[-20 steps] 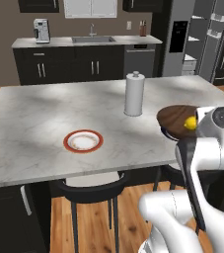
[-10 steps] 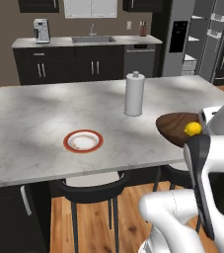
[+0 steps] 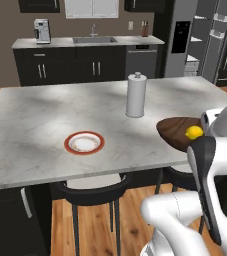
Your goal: Pick the chicken drumstick and lemon from their plates and place them in the bowl. Then put the bowl in the fridge.
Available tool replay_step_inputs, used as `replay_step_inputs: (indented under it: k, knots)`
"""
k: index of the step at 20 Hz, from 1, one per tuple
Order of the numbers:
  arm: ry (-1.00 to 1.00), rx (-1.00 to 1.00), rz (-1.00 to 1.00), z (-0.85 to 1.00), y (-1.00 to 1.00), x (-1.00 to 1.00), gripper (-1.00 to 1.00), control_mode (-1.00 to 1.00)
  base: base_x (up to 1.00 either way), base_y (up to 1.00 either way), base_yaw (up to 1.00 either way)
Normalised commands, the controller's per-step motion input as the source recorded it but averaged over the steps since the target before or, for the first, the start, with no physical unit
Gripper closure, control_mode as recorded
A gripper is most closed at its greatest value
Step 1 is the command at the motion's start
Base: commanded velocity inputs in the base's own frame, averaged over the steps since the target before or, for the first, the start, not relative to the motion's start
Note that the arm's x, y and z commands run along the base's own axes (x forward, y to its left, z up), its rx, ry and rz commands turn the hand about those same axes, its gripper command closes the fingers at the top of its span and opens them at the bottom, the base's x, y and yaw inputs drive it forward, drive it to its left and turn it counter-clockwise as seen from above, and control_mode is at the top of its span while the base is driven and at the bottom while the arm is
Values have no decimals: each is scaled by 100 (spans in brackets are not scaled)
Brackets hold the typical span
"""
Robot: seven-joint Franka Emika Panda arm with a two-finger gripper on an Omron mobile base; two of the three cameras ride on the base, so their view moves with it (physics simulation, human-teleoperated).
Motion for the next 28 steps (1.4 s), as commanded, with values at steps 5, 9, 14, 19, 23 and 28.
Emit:
replay_step_inputs:
  k: [5, 9, 14, 19, 23, 28]
  knots:
    - [-1, 6, 0, 0, 0, 0, 100, -100, 0, 0, 0]
    - [0, 0, 0, 0, 0, 0, 100, -100, 0, 0, 0]
    - [0, 0, 0, 0, 0, 0, 100, -100, 0, 0, 0]
    - [0, 0, 0, 0, 0, 0, 100, -100, 0, 0, 0]
    - [0, 0, 0, 0, 0, 0, 100, 100, 0, 0, 0]
    - [0, 0, 0, 0, 0, 0, 100, 100, 0, 0, 0]
